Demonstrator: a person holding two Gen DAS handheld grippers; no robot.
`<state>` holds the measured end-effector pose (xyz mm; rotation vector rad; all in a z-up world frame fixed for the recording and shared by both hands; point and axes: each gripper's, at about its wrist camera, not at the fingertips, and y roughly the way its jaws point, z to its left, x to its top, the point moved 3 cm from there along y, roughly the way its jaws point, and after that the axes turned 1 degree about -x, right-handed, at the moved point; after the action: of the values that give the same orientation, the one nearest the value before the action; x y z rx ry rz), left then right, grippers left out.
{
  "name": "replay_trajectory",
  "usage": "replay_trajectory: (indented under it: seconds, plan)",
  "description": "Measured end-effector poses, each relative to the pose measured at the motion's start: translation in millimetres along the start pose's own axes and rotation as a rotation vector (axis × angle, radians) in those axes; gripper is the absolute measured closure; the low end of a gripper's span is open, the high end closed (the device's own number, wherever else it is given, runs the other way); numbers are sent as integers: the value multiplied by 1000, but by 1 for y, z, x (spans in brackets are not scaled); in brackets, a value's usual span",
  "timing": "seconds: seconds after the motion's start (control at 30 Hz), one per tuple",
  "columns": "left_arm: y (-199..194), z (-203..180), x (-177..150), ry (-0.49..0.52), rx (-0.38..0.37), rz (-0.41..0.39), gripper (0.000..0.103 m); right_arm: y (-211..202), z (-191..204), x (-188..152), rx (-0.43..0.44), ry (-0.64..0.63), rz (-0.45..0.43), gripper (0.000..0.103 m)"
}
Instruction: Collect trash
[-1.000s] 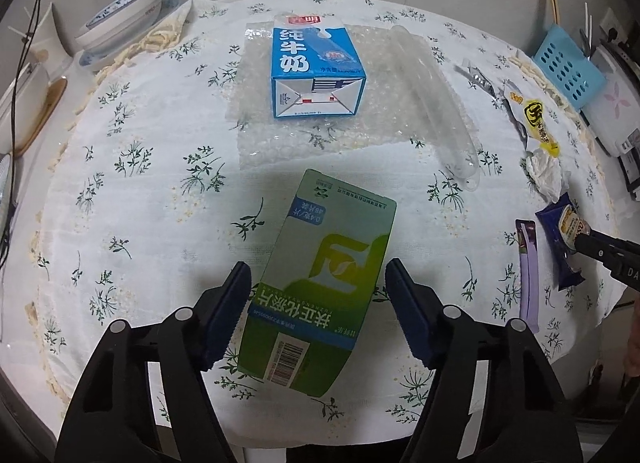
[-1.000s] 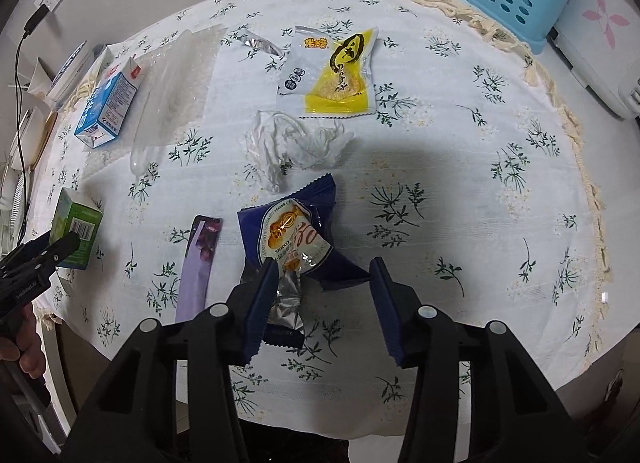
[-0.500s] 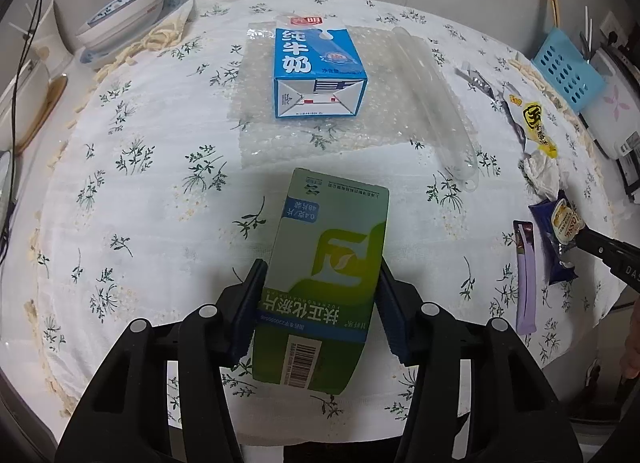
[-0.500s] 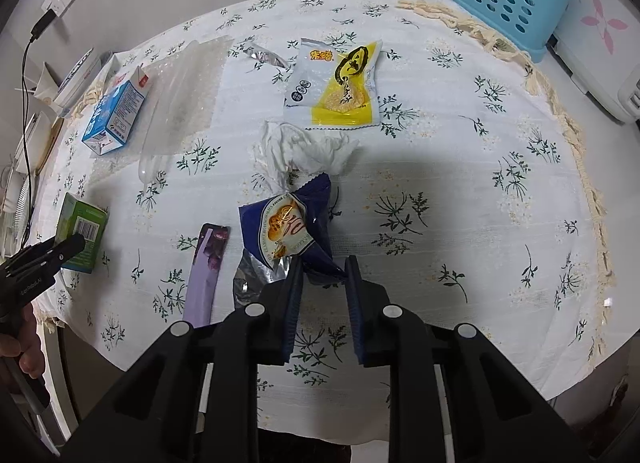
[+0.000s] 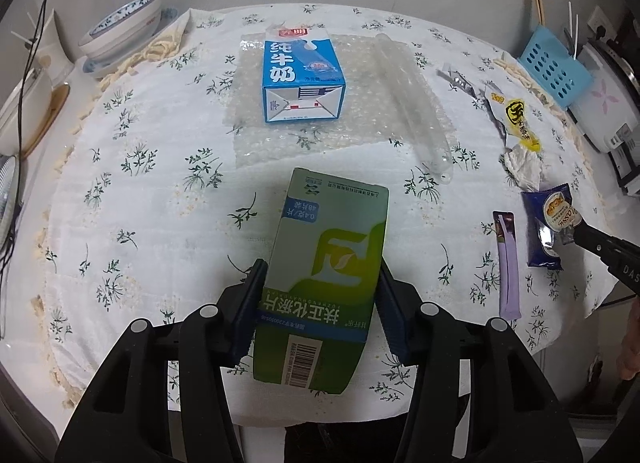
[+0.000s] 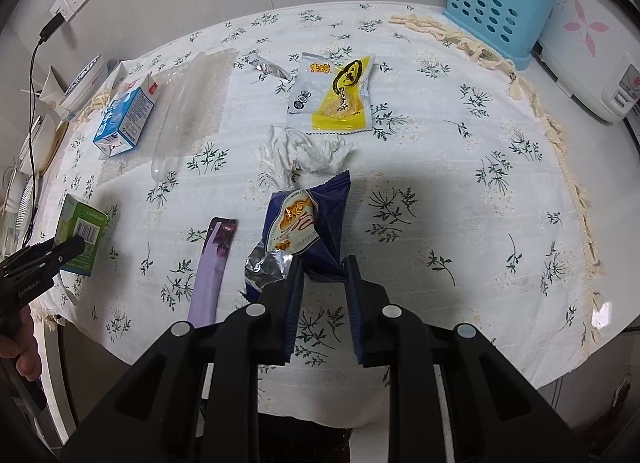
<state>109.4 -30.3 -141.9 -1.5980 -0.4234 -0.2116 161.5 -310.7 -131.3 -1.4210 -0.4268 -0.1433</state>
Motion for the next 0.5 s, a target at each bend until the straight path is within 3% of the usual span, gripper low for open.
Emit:
replay_trajectory:
  seconds: [0.5]
  plan:
    - [-25,-15,-10,21,-29,-18,52,-36,11,-18,14,-6,-62,83]
